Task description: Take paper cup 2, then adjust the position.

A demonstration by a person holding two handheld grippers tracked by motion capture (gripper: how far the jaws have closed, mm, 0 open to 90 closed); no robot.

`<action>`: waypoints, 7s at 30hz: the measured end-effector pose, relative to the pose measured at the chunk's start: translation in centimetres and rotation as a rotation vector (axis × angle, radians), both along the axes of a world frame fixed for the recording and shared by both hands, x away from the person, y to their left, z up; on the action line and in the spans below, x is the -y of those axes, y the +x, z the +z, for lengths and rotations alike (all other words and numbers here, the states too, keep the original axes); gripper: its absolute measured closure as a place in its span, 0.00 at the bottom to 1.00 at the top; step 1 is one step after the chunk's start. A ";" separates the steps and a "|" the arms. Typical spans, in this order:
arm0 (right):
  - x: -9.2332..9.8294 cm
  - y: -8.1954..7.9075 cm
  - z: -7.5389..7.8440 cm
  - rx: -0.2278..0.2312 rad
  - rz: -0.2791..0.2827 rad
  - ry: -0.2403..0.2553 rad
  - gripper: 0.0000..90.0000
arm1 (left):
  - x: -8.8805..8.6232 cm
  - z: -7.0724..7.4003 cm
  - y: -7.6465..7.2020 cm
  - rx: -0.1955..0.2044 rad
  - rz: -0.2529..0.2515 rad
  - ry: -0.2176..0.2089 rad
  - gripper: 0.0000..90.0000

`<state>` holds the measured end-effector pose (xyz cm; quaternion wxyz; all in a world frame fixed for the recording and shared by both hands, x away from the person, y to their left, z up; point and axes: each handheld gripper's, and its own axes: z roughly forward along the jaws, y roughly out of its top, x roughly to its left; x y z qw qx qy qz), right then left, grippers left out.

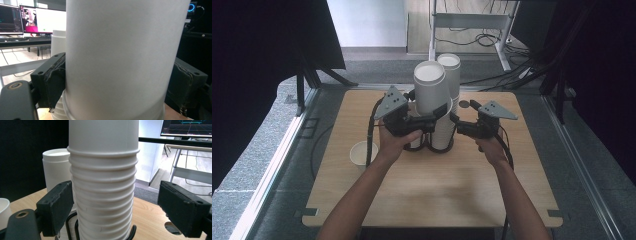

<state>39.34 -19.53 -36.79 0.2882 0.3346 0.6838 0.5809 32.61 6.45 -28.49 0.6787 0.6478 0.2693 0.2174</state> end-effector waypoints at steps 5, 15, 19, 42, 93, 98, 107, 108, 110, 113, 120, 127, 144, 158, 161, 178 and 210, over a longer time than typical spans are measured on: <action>0.5 -0.6 -0.7 0.005 0.000 0.010 0.15 | 0.0 -1.0 -0.5 -0.011 0.019 0.016 0.15; 0.9 -1.8 -1.9 0.013 -0.003 0.000 0.16 | -0.4 -3.0 -1.0 -0.038 0.024 0.024 0.15; 0.8 -2.2 -2.4 0.008 -0.002 0.003 0.16 | -0.5 -4.5 -1.1 -0.068 0.026 0.020 0.15; 0.4 -4.9 -6.0 -0.002 0.030 0.018 0.16 | -1.6 -9.0 -2.5 -0.090 0.015 0.049 0.15; 0.7 -9.5 -8.9 -0.034 0.097 0.007 0.16 | -0.3 -18.6 -3.8 -0.220 -0.009 0.193 0.15; 0.6 -9.6 -8.8 -0.031 0.109 0.013 0.16 | -0.2 -18.9 -3.7 -0.224 -0.003 0.201 0.15; 0.5 -9.8 -8.4 -0.031 0.119 0.029 0.16 | 0.0 -19.4 -3.5 -0.233 0.006 0.215 0.14; 0.5 -9.8 -8.5 -0.031 0.121 0.031 0.16 | 0.0 -19.5 -3.5 -0.233 0.009 0.215 0.15; 0.4 -9.7 -8.5 -0.032 0.124 0.033 0.16 | 0.1 -19.6 -3.4 -0.233 0.011 0.223 0.15; 0.3 -9.7 -8.5 -0.039 0.130 0.037 0.16 | 0.1 -19.8 -3.4 -0.235 0.013 0.228 0.14; -0.5 -9.8 -8.7 -0.058 0.163 0.049 0.16 | 0.8 -20.3 -3.5 -0.230 0.009 0.262 0.15; -1.3 -9.8 -9.0 -0.084 0.202 0.077 0.15 | 1.2 -20.7 -3.6 -0.231 0.010 0.289 0.14; -2.8 -9.8 -9.1 -0.125 0.268 0.133 0.15 | 3.3 -21.5 -4.7 -0.170 -0.001 0.410 0.15; -2.8 -9.6 -9.1 -0.140 0.270 0.144 0.28 | 4.0 -21.4 -5.0 -0.170 0.006 0.438 0.11; -2.6 -9.4 -9.1 -0.156 0.276 0.174 0.28 | 4.0 -21.3 -4.8 -0.195 -0.011 0.442 0.08; -2.2 -9.3 -9.3 -0.169 0.327 0.238 0.27 | 3.8 -20.9 -4.6 -0.196 -0.054 0.520 0.10; -1.7 -9.3 -9.2 -0.183 0.320 0.229 0.13 | 2.0 -19.7 -4.4 -0.089 0.052 0.607 0.12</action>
